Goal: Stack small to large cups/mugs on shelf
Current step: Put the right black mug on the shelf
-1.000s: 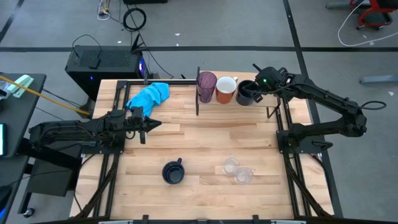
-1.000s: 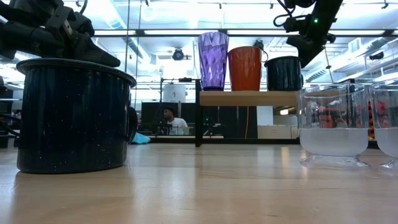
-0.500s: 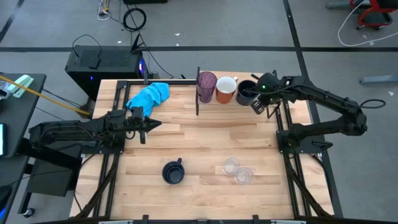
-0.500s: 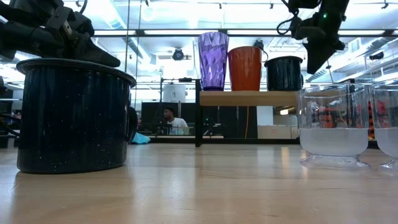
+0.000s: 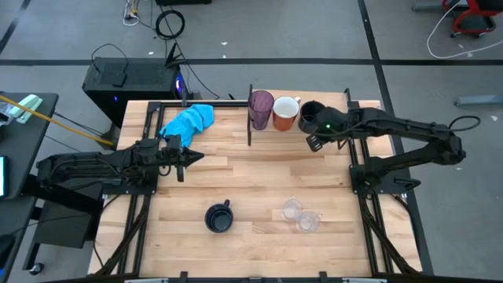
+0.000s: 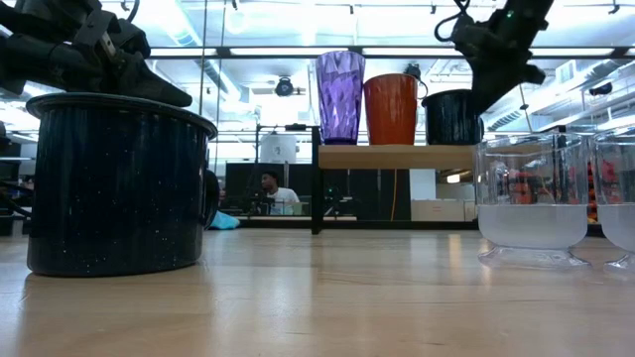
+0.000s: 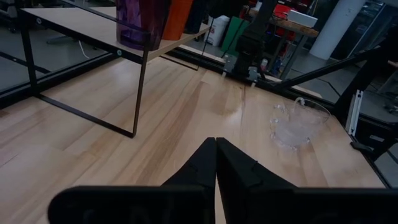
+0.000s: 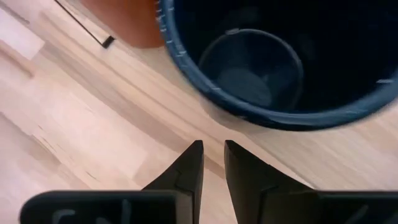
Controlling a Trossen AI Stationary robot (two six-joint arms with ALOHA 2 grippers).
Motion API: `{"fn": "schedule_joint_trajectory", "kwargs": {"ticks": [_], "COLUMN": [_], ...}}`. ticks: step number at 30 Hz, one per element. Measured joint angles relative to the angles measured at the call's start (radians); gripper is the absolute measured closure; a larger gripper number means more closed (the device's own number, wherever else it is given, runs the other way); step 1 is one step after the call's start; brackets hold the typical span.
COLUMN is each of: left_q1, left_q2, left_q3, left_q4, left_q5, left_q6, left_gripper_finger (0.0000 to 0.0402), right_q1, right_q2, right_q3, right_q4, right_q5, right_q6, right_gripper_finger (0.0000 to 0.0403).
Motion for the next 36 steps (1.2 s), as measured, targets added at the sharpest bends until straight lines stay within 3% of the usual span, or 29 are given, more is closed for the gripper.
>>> {"fn": "schedule_joint_trajectory", "kwargs": {"ticks": [27,36], "left_q1": [0.0,0.0], "left_q2": [0.0,0.0], "left_q3": [0.0,0.0], "left_q4": [0.002,0.004], "left_q5": [0.0,0.0], "left_q6": [-0.011,-0.01], "left_gripper_finger": [0.0383,0.0384], "right_q1": [0.018,-0.004], "right_q2": [0.007,0.046], "right_q3": [-0.034,-0.034], "right_q4": [0.069,0.107], "right_q5": [0.282,0.203], "right_q6": [-0.036,-0.04], "right_gripper_finger": [0.0335,0.0335]}}
